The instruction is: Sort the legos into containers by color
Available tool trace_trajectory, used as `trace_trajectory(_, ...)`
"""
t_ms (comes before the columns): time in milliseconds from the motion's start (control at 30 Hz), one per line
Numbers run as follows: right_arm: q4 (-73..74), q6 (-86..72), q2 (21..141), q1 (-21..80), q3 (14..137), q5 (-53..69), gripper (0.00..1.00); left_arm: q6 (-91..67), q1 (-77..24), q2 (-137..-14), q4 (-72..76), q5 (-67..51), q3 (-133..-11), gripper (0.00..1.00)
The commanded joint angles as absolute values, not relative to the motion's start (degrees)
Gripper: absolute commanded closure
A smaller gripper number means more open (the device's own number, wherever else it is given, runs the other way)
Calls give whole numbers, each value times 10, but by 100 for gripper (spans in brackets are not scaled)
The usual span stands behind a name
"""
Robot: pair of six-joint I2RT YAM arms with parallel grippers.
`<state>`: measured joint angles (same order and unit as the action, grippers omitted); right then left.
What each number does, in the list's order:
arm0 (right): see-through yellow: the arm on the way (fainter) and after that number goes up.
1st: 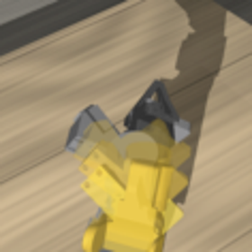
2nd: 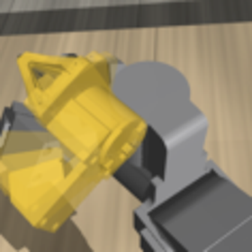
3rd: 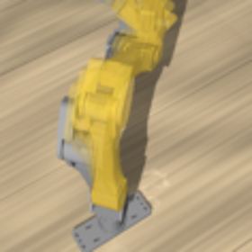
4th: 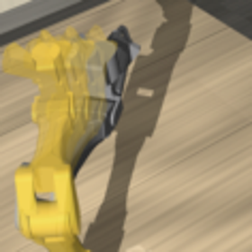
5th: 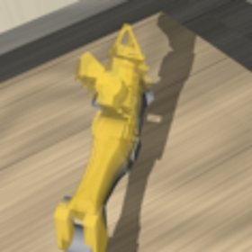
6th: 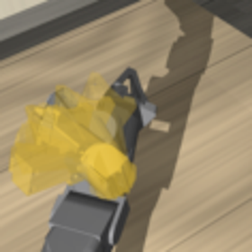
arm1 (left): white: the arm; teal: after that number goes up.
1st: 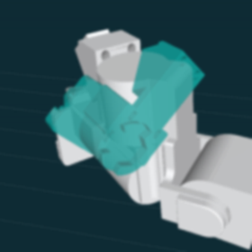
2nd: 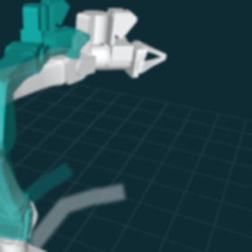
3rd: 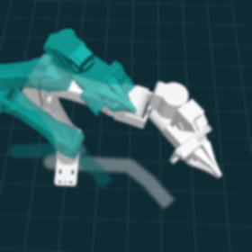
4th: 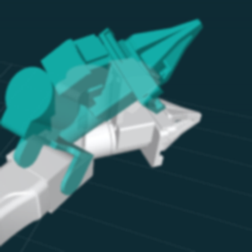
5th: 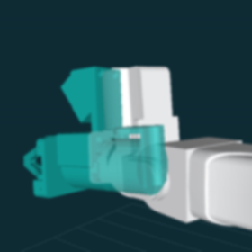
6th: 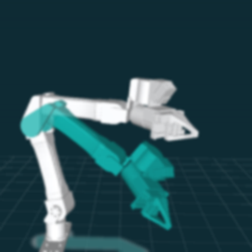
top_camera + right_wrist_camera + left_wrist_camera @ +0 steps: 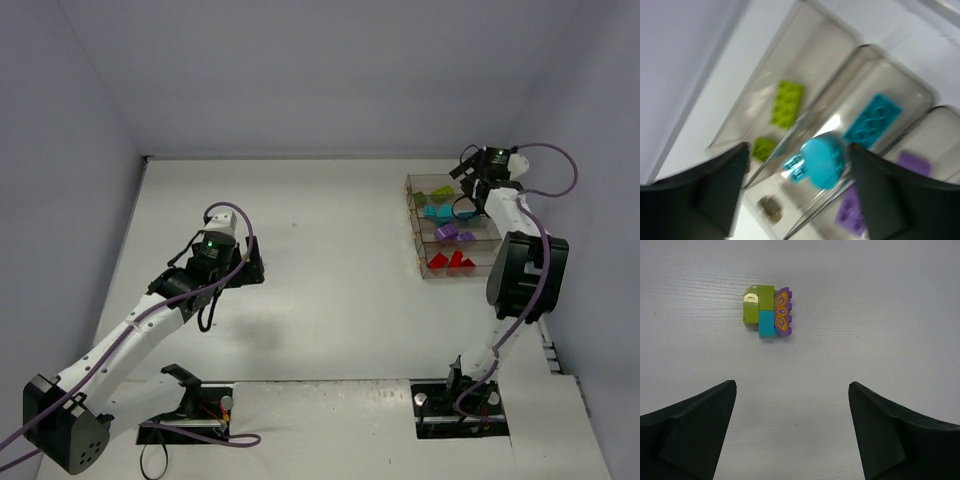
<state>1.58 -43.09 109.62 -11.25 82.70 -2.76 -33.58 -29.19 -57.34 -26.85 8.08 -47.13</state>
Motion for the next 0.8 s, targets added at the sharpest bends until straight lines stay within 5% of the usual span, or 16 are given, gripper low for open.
trace_trajectory(0, -68, -321, 971, -56, 810, 4, 11, -323, -289, -575, -245, 98, -494, 13)
trace_trajectory(100, -104, -277, 910, -32, 759, 46, 0, -300, -289, -582, -242, 98, -496, 13)
trace_trajectory(400, -252, -285, 701, -4, 583, 273, 0, -155, -275, -591, -197, 55, -495, 13)
trace_trajectory(767, -283, -296, 661, 16, 516, 444, 1, -14, -207, -656, -149, -97, -501, 13)
